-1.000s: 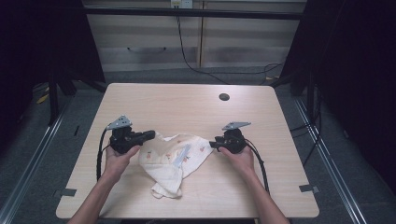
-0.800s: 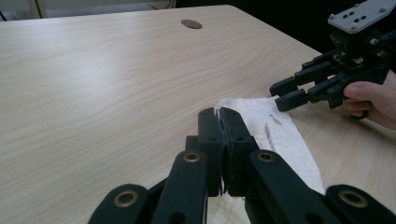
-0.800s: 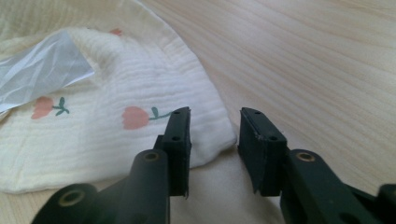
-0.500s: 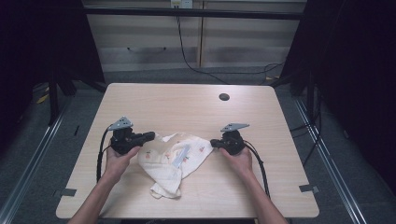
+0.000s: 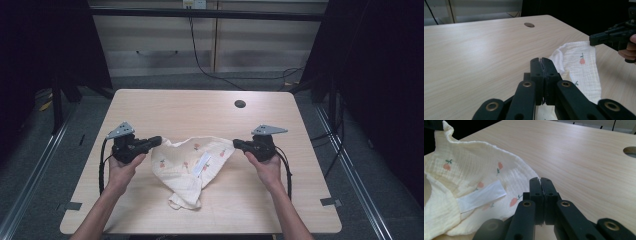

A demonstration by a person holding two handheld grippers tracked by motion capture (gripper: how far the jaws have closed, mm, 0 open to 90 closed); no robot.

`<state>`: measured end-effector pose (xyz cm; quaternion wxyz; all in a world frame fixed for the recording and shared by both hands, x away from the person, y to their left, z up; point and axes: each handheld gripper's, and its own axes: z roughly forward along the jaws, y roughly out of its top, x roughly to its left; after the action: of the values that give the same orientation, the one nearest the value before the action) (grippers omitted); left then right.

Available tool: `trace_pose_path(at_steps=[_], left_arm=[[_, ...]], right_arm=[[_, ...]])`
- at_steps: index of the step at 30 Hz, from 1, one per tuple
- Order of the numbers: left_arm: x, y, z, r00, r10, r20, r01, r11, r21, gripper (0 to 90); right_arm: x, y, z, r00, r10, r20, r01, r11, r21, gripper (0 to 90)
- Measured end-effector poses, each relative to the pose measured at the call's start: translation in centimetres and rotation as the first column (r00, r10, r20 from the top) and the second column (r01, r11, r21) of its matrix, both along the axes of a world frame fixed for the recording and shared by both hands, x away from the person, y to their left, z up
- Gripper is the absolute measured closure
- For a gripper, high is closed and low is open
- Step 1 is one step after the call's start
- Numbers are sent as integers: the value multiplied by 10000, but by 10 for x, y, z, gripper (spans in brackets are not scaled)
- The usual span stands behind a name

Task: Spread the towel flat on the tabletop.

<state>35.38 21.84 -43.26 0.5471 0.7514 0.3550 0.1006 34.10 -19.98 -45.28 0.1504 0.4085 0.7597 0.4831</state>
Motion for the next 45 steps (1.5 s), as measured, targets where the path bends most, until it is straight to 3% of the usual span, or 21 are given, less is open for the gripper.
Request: trace_pose_path(at_steps=[9, 11, 16, 20, 22, 27, 30, 32, 36, 39, 41, 45], left_arm=[[-10, 4, 22, 9973, -53, 731, 103, 9977, -672, 889], [-13, 4, 30, 9957, -53, 923, 135, 9960, -889, 889], [-19, 7, 46, 9918, -40, 1280, 202, 9918, -1263, 890], [-23, 8, 57, 9881, -89, 1538, 313, 9891, -1440, 891], [-27, 8, 67, 9834, -112, 1811, 419, 9852, -1662, 890], [-32, 7, 81, 9756, -103, 2193, 478, 9850, -1661, 892], [-33, 7, 93, 9701, -105, 2426, 549, 9827, -1769, 893], [-38, 8, 106, 9628, -118, 2701, 629, 9814, -1812, 893], [-46, 11, 117, 9533, -248, 3010, 866, 9772, -1939, 892], [-54, 11, 120, 9510, -403, 3064, 1059, 9739, -2007, 893], [-58, 11, 122, 9479, -569, 3133, 1204, 9749, -1874, 892], [-62, 12, 122, 9485, -622, 3105, 1246, 9747, -1857, 892]], right_arm=[[-11, -7, 35, 9964, 56, 844, -92, 9991, 419, 891], [-16, -10, 49, 9927, 13, 1209, -80, 9985, 547, 891], [-24, -16, 63, 9861, -380, 1617, 290, 9979, 571, 892], [-29, -24, 80, 9783, -579, 1987, 409, 9952, 887, 893], [-30, -27, 89, 9753, -629, 2118, 456, 9953, 854, 893], [-34, -33, 108, 9664, -689, 2475, 526, 9960, 717, 893], [-41, -36, 128, 9572, -630, 2825, 439, 9963, 733, 893], [-45, -37, 137, 9524, -577, 2992, 389, 9969, 686, 893], [-55, -40, 153, 9423, -538, 3303, 325, 9970, 698, 893], [-64, -41, 161, 9343, -439, 3538, 208, 9974, 688, 893], [-70, -42, 165, 9329, -352, 3584, 106, 9975, 703, 893], [-80, -43, 169, 9303, -156, 3665, -49, 9985, 548, 893]])
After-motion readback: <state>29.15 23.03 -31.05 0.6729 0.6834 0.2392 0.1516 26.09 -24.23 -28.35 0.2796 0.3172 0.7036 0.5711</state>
